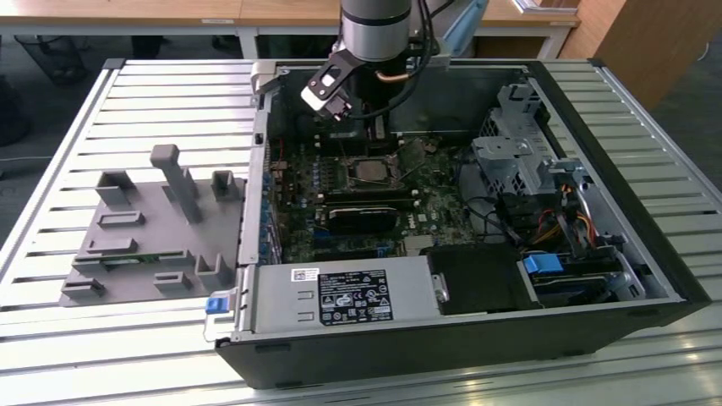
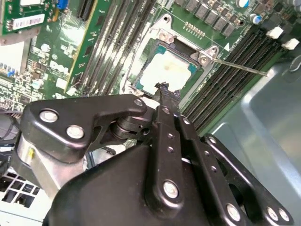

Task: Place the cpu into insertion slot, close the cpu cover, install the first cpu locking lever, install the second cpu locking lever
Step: 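Close the cpu cover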

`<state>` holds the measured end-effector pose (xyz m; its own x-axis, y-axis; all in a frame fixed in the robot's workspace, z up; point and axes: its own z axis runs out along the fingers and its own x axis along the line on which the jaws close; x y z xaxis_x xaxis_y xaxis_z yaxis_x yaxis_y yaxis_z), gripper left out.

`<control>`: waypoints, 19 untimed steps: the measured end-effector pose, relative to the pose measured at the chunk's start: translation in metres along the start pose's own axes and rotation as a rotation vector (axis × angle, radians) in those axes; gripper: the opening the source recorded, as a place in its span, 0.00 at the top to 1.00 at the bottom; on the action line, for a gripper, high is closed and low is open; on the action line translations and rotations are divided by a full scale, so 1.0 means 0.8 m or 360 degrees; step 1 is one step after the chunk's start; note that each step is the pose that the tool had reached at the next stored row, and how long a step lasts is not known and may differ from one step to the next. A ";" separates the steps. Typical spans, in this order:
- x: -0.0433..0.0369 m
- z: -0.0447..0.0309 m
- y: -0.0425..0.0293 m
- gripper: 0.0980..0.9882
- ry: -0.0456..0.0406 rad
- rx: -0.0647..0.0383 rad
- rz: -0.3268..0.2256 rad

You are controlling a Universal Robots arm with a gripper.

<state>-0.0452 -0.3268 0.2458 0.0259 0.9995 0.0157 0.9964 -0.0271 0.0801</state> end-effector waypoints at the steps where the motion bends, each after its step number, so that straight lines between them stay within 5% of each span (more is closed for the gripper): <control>1: -0.001 0.0001 0.0008 0.99 0.0000 0.0002 0.0000; 8: 0.000 0.0016 0.0215 0.99 -0.0001 0.0033 0.0001; 14: 0.000 -0.0109 0.0255 0.99 0.0000 0.0063 0.0001; 19: 0.000 -0.0104 0.0355 0.99 0.0000 0.0071 0.0001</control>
<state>-0.0176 -0.3274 0.2564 0.0267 0.9995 0.0156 0.9990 -0.0273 0.0354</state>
